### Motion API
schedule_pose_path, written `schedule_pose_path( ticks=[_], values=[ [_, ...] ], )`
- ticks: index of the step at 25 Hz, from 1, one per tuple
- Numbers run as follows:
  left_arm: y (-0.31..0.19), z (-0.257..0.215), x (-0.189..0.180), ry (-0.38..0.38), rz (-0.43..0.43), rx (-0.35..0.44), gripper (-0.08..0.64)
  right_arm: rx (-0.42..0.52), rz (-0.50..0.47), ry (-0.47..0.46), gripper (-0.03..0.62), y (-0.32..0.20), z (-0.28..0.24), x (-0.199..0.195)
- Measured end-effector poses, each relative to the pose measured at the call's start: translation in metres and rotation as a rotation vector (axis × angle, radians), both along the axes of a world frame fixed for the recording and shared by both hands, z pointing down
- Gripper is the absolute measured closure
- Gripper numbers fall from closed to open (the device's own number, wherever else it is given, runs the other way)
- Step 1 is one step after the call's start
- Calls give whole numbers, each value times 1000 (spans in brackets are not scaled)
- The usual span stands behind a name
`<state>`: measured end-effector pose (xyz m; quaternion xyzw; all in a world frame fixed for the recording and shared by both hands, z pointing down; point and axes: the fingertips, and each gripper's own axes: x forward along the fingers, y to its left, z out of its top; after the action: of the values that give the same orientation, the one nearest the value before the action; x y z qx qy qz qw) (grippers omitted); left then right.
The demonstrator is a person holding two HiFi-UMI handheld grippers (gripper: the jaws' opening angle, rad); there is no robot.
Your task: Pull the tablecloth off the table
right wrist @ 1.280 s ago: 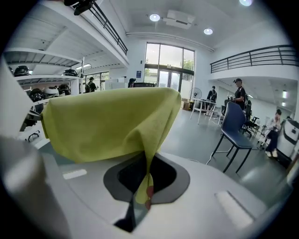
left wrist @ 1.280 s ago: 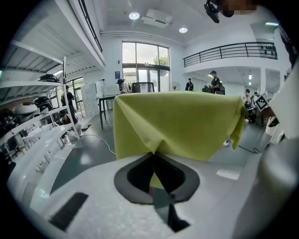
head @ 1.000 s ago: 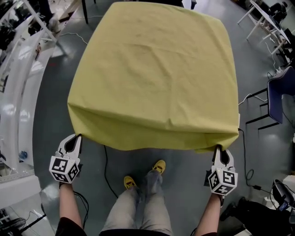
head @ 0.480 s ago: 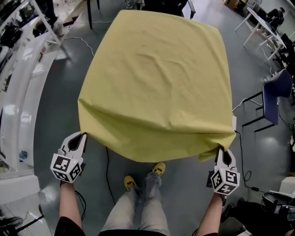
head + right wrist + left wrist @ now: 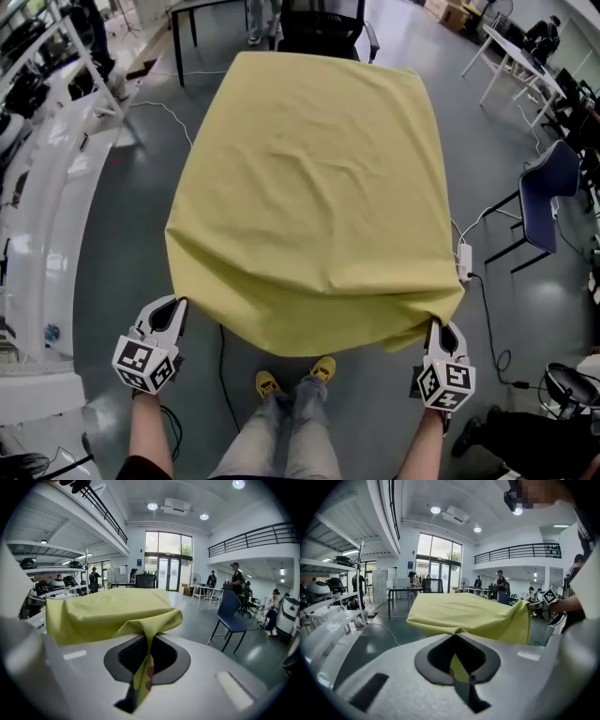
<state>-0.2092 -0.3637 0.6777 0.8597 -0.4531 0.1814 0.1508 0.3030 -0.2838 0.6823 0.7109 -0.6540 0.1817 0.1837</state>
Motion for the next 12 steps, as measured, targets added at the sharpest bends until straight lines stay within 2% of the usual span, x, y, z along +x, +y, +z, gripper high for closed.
schedule_pose_path(
  ticks=[12],
  values=[
    [73,-33,37,26,3,6,552,17,-31,-49,577,77,-24,5]
  ],
)
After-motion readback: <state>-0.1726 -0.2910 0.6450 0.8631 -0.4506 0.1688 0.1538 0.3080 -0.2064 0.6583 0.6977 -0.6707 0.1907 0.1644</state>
